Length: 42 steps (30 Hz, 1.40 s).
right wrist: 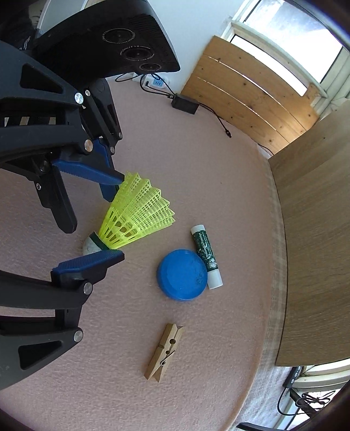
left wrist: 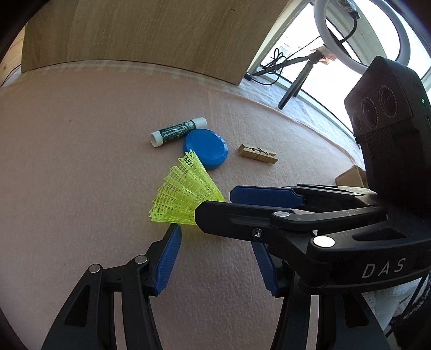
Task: Organize objects
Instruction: 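Grasp the yellow shuttlecock by its cork with the right tool, then carry the shuttlecock into the box and open the right tool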
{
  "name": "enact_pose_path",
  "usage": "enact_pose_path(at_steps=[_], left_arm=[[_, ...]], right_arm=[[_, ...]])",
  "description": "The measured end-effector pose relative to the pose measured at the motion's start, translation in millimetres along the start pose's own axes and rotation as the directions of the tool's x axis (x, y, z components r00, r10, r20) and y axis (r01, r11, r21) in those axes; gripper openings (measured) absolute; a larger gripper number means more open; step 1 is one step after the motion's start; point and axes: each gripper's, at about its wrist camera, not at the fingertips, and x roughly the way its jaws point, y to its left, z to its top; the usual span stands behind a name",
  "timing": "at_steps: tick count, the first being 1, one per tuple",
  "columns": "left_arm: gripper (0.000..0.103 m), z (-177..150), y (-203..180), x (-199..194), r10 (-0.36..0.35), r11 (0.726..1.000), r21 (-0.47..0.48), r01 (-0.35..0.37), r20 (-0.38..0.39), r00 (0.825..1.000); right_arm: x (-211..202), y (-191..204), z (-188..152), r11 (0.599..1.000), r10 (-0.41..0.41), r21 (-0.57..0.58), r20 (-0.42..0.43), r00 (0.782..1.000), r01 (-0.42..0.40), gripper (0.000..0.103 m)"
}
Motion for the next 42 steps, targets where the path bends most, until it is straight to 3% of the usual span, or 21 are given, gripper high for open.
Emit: enact_pose_path(at_steps=[9, 12, 20, 26, 35, 42], left_arm=[[0.058, 7.3, 6.3, 15.2, -0.015, 1.0, -0.02, 0.015, -0.007, 1.0], [0.056, 10.1, 4.7, 16.8, -0.024, 1.0, -0.015, 0.024, -0.01, 1.0], [0.047, 6.9, -7.7, 7.7, -0.061, 0.998, 0.014, 0.061, -0.007, 0.998], [0.046, -3.0, -29.4, -0.3, -0.057, 0.996, 0.062, 0.057, -0.001, 0.998], [0.046, -17.9, -91.5, -16.9, -0.108, 0.982, 0.16, 0.105, 0.015, 0.994], [0.046, -30.9, -163.2, -18.4, -0.181, 0.944, 0.278, 0.176, -0.009, 0.983]], right_arm=[[12.8, -12.9, 3.8, 0.999, -0.012, 0.033, -0.034, 0.999, 0.013, 0.042], [15.4, -14.0, 3.5, 0.999, 0.015, 0.046, -0.04, 0.999, -0.013, 0.031], [3.8, -18.4, -3.8, 0.993, 0.021, 0.114, 0.01, 1.0, -0.022, 0.022], [-17.6, -18.3, -17.2, 0.991, 0.024, 0.131, 0.055, 0.998, -0.031, 0.02], [-75.4, -10.8, -55.2, 0.991, -0.027, 0.137, 0.163, 0.986, 0.005, 0.02], [-136.3, -20.8, -96.3, 0.977, -0.109, 0.204, 0.266, 0.958, 0.055, 0.02]])
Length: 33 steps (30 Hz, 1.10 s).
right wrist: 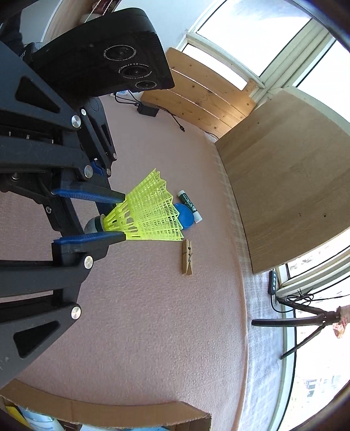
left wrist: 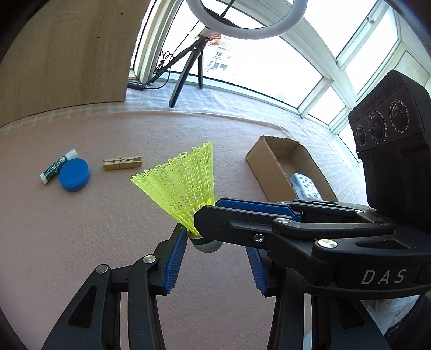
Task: Organize objects
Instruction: 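Carry the shuttlecock into the box and open the right tool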
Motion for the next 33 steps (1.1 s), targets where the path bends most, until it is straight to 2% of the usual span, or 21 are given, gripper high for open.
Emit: enact_pose_path(at_steps=[9, 20, 27, 33], left_arm=[[0.047, -1.0, -87.7, 27.3, -0.099, 0.987, 0.121, 0.105, -0.052, 0.994], [0.047, -15.8, -172.4, 74.3, -0.189, 0.952, 0.214, 0.22, -0.156, 0.969], [0.046, -24.4, -209.5, 94.8, -0.213, 0.929, 0.263, 0.261, -0.199, 0.957], [0.05, -26.3, -221.2, 102.2, -0.193, 0.926, 0.285, 0.247, -0.205, 0.959]], right_arm=[[-77.4, -43.5, -33.2, 0.994, -0.077, 0.085, 0.106, 0.991, 0.068, 0.02], [-138.3, -98.7, -80.1, 0.965, -0.19, 0.212, 0.161, 0.968, 0.154, 0.02], [-165.2, -130.0, -101.8, 0.938, -0.244, 0.289, 0.169, 0.955, 0.189, 0.02], [-175.3, -141.1, -109.9, 0.926, -0.272, 0.318, 0.182, 0.945, 0.205, 0.021]])
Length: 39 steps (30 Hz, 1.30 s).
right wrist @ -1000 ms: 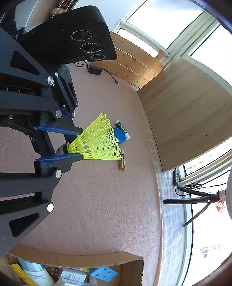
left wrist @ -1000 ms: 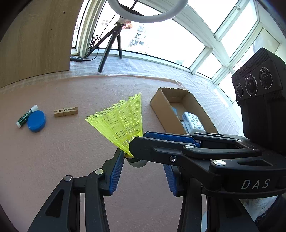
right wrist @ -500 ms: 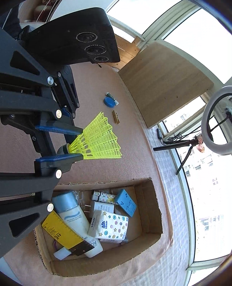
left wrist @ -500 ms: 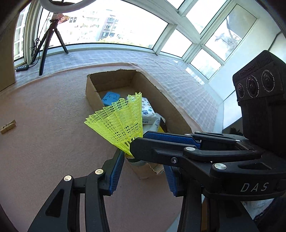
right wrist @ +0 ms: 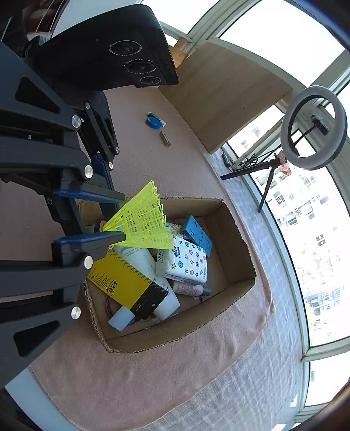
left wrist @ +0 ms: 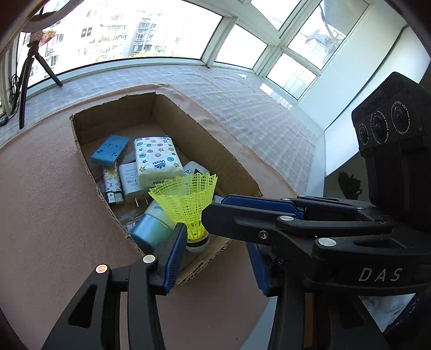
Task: Organize objects
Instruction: 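Carry the shuttlecock into the box and open the right tool, then grasp the wooden clothespin with the right tool while the left tool grasps the green glue stick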
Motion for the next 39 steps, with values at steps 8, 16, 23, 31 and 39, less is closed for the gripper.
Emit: enact_pose_path(at_steps=[8, 16, 23, 31, 39], left_arm=[[0.058, -1.5, 12.1, -3.6, 0.032, 0.999, 0.0, -0.032, -0.003, 0.999], [0.058, -10.4, 35.1, -29.5, 0.069, 0.997, -0.045, -0.068, 0.021, 0.997], [0.058, -19.6, 77.2, -66.6, 0.136, 0.983, -0.134, -0.127, 0.063, 0.989], [0.058, -38.5, 139.0, -113.2, 0.251, 0.941, -0.255, -0.223, 0.082, 0.964], [0.058, -59.8, 206.3, -148.2, 0.366, 0.877, -0.354, -0.325, 0.054, 0.929]], right_arm=[[-6.5, -3.6, 2.3, 0.999, -0.038, 0.023, 0.037, 0.999, 0.037, 0.051], [-1.9, 9.4, 4.3, 0.999, -0.033, -0.002, 0.05, 0.998, 0.034, 0.051], [9.0, 30.9, 6.5, 0.999, -0.009, -0.031, 0.043, 0.999, 0.01, 0.051], [33.9, 65.5, 11.6, 0.996, 0.021, -0.089, 0.009, 1.0, -0.02, 0.051], [71.9, 108.8, 28.1, 0.981, 0.042, -0.19, -0.027, 0.999, -0.046, 0.051]])
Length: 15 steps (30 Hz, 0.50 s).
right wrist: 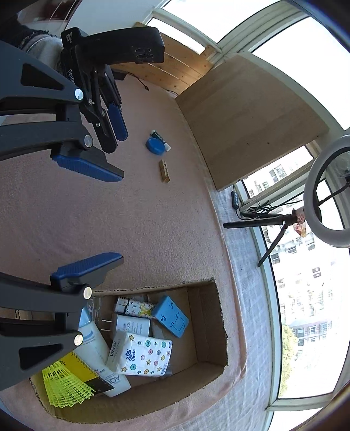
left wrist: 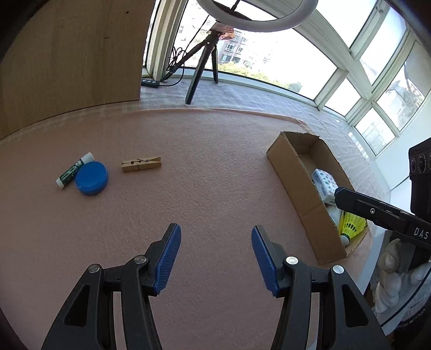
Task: Organize objects
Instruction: 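Grasp the wooden clothespin with the right tool while the left tool grasps the green glue stick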
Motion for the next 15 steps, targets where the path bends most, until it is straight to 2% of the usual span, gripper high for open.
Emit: enact_pose_path(at_steps=[8, 15], left_arm=[[0.058, 19.6, 77.7, 4.3, 0.135, 0.989, -0.07, -0.133, 0.014, 0.991], [0.058, 46.8, 130.0, 20.5, 0.205, 0.975, -0.092, -0.205, -0.01, 0.979]], right_arm=[[47.6, 40.7, 36.6, 0.993, 0.021, -0.119, -0.036, 0.999, -0.025, 0.051], [97.8, 70.6, 57.6, 0.979, 0.023, -0.2, -0.092, 0.995, -0.041, 0.051]])
